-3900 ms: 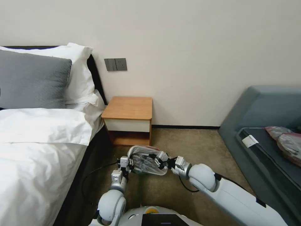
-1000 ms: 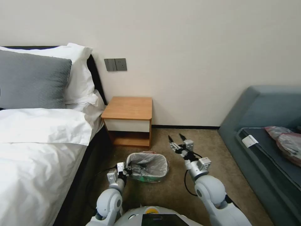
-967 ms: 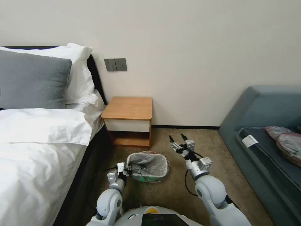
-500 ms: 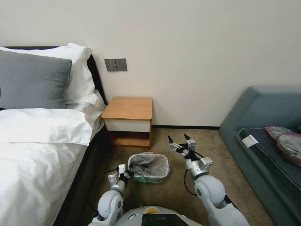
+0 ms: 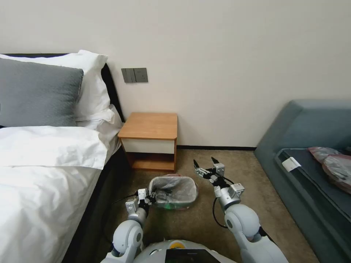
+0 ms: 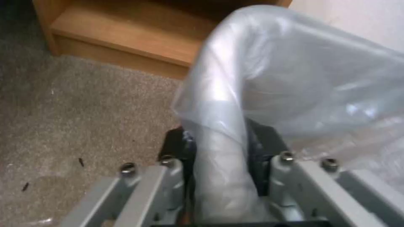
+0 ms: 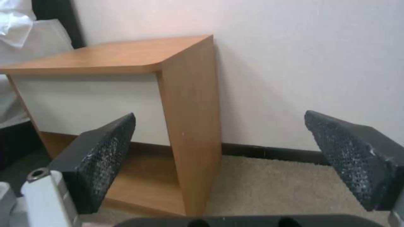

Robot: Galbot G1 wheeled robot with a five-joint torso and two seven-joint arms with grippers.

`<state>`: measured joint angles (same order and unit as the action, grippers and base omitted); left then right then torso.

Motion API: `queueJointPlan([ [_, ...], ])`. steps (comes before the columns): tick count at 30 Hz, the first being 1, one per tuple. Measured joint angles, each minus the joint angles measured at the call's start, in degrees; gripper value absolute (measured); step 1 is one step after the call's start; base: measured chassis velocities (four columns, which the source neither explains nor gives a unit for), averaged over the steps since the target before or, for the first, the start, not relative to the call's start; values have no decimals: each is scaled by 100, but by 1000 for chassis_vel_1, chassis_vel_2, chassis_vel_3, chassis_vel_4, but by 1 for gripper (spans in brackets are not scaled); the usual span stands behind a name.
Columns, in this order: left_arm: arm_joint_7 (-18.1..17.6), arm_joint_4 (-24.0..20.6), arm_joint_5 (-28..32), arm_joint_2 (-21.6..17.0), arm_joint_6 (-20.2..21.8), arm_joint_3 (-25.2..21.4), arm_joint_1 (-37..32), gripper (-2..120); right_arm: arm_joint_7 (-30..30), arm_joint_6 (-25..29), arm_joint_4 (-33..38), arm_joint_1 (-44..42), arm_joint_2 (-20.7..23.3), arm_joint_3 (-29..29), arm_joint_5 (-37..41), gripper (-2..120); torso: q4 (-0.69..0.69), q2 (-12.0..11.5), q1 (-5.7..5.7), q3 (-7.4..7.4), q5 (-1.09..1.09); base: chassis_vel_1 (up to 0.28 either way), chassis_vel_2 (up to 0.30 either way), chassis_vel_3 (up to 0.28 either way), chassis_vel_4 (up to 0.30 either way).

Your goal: Pick up the garbage bag from the table and place it over the trash can.

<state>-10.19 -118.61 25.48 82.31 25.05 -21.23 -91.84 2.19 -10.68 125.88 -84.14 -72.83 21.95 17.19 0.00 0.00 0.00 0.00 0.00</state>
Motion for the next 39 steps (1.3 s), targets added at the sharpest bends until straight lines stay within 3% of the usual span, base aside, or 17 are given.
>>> queueJointPlan([
  [4, 9, 5, -4, 7, -6, 26, -20, 52, -23, -5, -1, 12, -32, -46, -31, 100, 0, 0, 0, 0, -1, 0, 0, 0, 0],
  [9, 36, 20, -34, 7, -31, 26, -11, 66, -31, -10, 2, 7, -70, -76, -49, 100, 0, 0, 0, 0, 0, 0, 0, 0, 0],
  [12, 113, 59, -187, -18, -140, -4, 0, 81, -34, -13, 2, -4, -88, -115, -66, 100, 0, 0, 0, 0, 0, 0, 0, 0, 0],
  [17, 178, 83, -353, -37, -296, -60, 14, 95, -29, -13, -19, -27, -111, -188, -70, 100, 0, 0, 0, 0, 0, 0, 0, 0, 0],
  [20, 204, 97, -482, -47, -526, -100, 13, 98, 7, 11, -65, -63, -193, -283, -149, 100, 0, 0, 0, 0, 0, 0, 0, 0, 0],
  [24, 354, 187, -990, -43, -1236, -160, 6, 100, 49, 147, -199, -124, -281, -358, -449, 100, 0, 0, 0, 0, -1, 0, 0, 0, 0],
  [26, 525, 380, -1307, -20, -2235, -266, 19, 100, 64, 351, -381, -159, -315, -358, -730, 100, 0, 0, 0, 0, 0, 0, 0, 0, 0],
  [27, 525, 380, -1307, -20, -2235, -266, 19, 100, 64, 351, -381, -159, -315, -358, -730, 100, 0, 0, 0, 0, 0, 0, 0, 0, 0],
  [29, 683, 688, -1701, 50, -3231, -452, 72, 100, 188, 558, -600, -169, -373, -362, -940, 100, 1, 0, 0, 0, -1, 0, 0, 0, 0],
  [30, 721, 774, -1812, 58, -3428, -514, 93, 100, 239, 647, -684, -185, -407, -353, -1039, 100, 1, 0, 0, 0, -1, 0, 0, 0, 0],
  [34, 646, 920, -1901, 14, -3776, -625, 115, 99, 332, 1025, -975, -344, -591, -161, -1435, 100, -2, 0, 0, 0, 1, 0, 0, 0, 0],
  [39, 605, 924, -1894, 4, -3789, -627, 112, 99, 332, 1071, -1006, -371, -627, -117, -1487, 100, 0, 0, 0, 0, 0, 0, 0, 0, 0],
])
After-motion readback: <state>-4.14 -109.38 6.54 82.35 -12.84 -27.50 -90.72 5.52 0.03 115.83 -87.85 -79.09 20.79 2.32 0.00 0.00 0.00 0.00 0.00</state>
